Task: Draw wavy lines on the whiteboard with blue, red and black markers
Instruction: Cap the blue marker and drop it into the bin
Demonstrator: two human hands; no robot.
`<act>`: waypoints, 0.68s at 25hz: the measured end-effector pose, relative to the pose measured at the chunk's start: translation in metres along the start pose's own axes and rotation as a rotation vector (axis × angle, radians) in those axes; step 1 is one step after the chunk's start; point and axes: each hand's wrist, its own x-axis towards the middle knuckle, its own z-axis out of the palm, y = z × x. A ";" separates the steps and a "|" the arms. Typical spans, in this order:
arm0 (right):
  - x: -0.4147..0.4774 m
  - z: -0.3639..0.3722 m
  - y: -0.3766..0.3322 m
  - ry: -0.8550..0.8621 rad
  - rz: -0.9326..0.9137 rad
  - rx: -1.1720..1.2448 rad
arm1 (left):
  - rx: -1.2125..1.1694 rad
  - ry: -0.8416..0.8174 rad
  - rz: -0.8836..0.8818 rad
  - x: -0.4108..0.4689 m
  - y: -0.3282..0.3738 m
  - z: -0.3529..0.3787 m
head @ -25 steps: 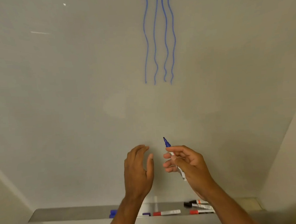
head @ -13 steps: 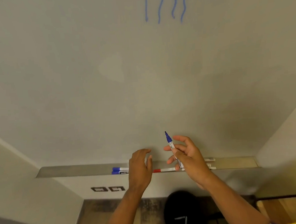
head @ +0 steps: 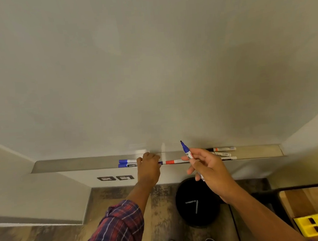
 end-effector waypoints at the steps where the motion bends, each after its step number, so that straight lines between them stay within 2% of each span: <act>1: 0.000 0.001 0.002 -0.004 0.004 -0.007 | 0.048 -0.029 0.016 0.003 -0.001 0.005; 6: -0.003 0.004 0.007 -0.013 0.008 -0.040 | 0.214 -0.114 0.075 0.008 -0.005 0.019; 12: -0.005 0.004 0.007 -0.010 0.013 -0.046 | 0.104 -0.042 0.055 0.010 -0.009 0.020; 15: -0.009 0.004 0.004 -0.020 0.003 -0.046 | -0.092 0.035 -0.038 0.007 -0.003 0.015; 17: -0.012 0.005 0.002 -0.018 0.000 -0.040 | -0.414 0.097 -0.162 0.001 0.005 0.007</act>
